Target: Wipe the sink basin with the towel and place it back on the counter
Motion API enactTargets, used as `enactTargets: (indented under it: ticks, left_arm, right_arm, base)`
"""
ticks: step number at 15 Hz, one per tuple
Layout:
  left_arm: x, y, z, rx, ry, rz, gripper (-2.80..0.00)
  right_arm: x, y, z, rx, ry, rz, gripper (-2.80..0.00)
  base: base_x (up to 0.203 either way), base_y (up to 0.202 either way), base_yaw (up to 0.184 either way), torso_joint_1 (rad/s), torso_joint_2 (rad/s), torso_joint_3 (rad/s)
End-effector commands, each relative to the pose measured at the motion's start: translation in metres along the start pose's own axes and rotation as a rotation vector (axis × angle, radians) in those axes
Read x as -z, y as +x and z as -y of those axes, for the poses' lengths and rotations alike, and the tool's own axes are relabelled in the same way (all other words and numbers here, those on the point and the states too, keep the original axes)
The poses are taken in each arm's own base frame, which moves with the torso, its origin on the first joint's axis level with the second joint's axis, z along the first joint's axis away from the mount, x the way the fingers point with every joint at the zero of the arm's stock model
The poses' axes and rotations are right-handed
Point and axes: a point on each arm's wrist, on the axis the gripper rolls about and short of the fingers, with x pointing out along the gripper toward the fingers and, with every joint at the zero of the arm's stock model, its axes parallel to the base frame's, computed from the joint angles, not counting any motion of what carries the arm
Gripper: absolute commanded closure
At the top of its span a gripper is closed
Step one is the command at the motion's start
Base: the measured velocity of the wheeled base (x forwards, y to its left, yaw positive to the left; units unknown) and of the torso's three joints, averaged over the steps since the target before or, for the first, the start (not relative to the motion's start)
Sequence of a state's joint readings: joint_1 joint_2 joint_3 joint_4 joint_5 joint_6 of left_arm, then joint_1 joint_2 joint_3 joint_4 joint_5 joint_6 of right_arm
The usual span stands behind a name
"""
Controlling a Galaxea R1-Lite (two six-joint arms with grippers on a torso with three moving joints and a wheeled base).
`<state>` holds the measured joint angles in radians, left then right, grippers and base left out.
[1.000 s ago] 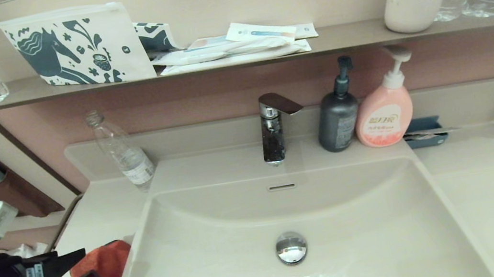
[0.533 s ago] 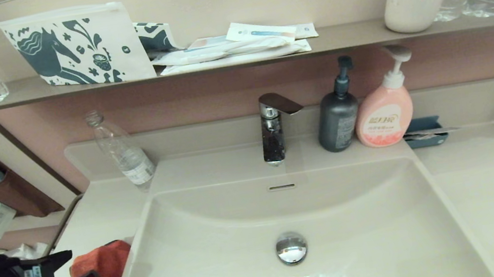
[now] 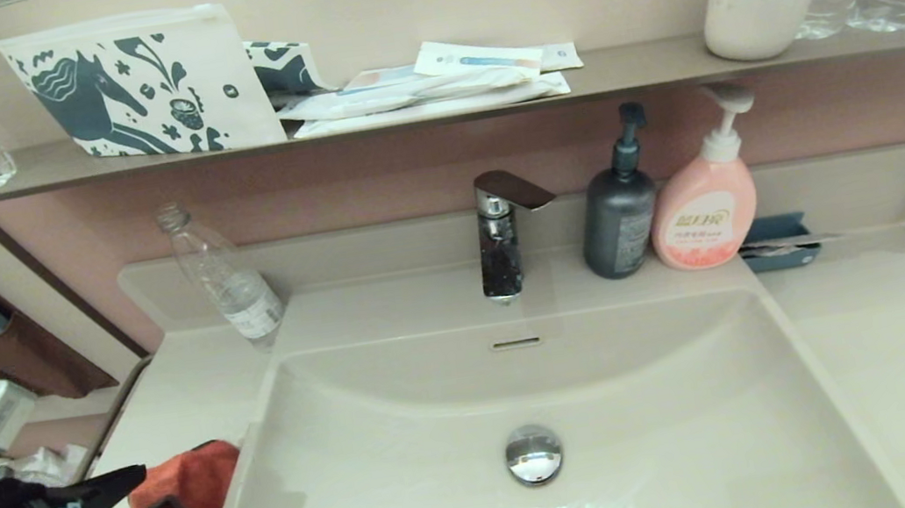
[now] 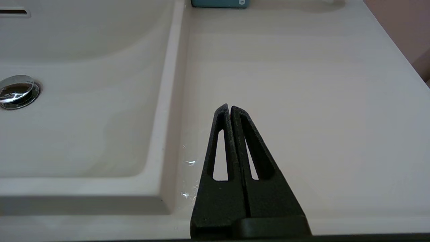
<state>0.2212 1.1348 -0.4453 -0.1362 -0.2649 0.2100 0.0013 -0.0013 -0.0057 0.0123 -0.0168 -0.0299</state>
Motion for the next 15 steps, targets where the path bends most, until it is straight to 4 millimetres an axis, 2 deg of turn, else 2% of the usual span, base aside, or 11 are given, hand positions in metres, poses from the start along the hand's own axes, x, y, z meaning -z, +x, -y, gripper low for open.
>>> enactTargets:
  ticks: [1,8,12,15]
  left_arm:
    - [0.004,-0.014,0.009,0.015,0.005,0.049,0.00]
    - [0.035,-0.074,0.032,-0.002,-0.074,0.276,0.00]
    - [0.073,-0.111,0.044,0.017,-0.052,0.368,0.00]
    - [0.097,-0.125,0.047,-0.007,-0.052,0.397,0.00]
  right_arm:
    - [0.000,0.000,0.000,0.000,-0.001,-0.001,0.00]
    - [0.000,0.000,0.000,0.000,-0.001,-0.001,0.00]
    - [0.000,0.000,0.000,-0.001,-0.001,-0.002,0.00]
    - [0.000,0.000,0.000,0.000,-0.001,-0.001,0.00]
  base:
    - [0.000,0.000,0.000,0.000,0.00,0.000]
    - [0.000,0.000,0.000,0.000,0.00,0.000]
    - [0.000,0.000,0.000,0.000,0.00,0.000]
    - [0.000,0.000,0.000,0.000,0.00,0.000]
